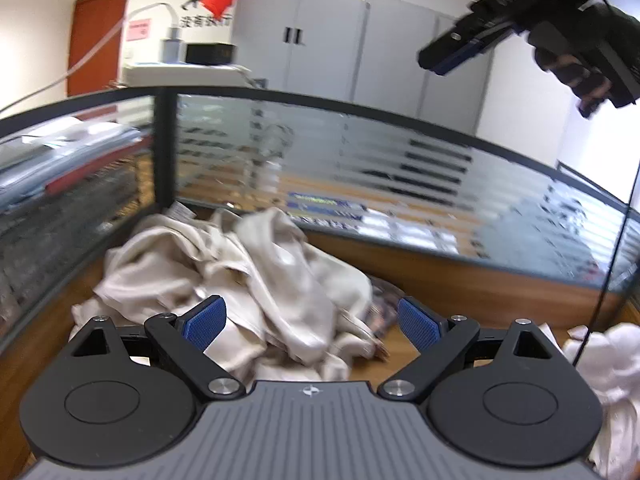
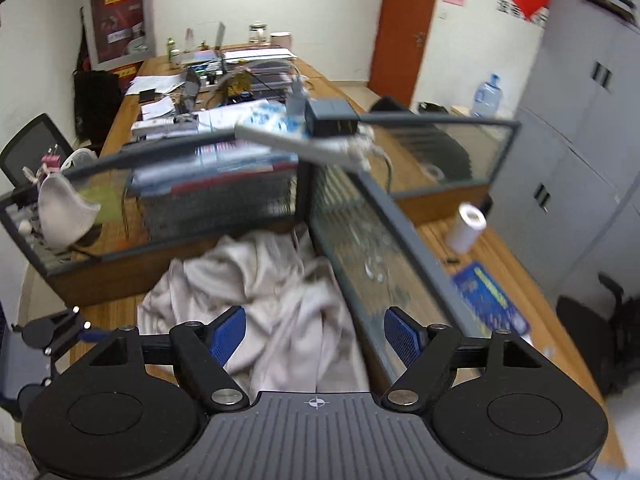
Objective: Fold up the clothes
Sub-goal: 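Move both tools to the white shirt lying on the desk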
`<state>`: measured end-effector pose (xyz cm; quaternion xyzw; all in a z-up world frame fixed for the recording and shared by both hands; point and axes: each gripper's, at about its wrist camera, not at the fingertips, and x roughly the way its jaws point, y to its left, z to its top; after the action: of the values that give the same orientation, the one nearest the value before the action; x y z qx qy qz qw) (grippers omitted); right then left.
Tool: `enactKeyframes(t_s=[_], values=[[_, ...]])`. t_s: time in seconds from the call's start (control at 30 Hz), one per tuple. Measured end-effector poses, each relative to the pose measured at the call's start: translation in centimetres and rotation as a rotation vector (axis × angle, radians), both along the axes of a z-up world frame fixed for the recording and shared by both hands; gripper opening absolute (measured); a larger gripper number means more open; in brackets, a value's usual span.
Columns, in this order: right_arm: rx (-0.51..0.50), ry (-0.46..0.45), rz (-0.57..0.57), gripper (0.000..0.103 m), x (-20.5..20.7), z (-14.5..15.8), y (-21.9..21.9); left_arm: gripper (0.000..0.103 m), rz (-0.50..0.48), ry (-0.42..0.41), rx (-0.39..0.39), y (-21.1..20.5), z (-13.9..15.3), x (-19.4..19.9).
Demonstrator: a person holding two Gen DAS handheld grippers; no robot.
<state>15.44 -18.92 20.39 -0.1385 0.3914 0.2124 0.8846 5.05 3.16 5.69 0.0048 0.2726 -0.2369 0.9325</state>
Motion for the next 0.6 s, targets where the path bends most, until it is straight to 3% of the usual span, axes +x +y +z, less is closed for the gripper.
enactKeyframes(t_s=[0.6], values=[[0.072, 0.094, -0.447, 0.079, -28.7, -11.1, -16.8, 0.096, -0.280, 0.061, 0.037, -15.4, -2.1, -10.5]])
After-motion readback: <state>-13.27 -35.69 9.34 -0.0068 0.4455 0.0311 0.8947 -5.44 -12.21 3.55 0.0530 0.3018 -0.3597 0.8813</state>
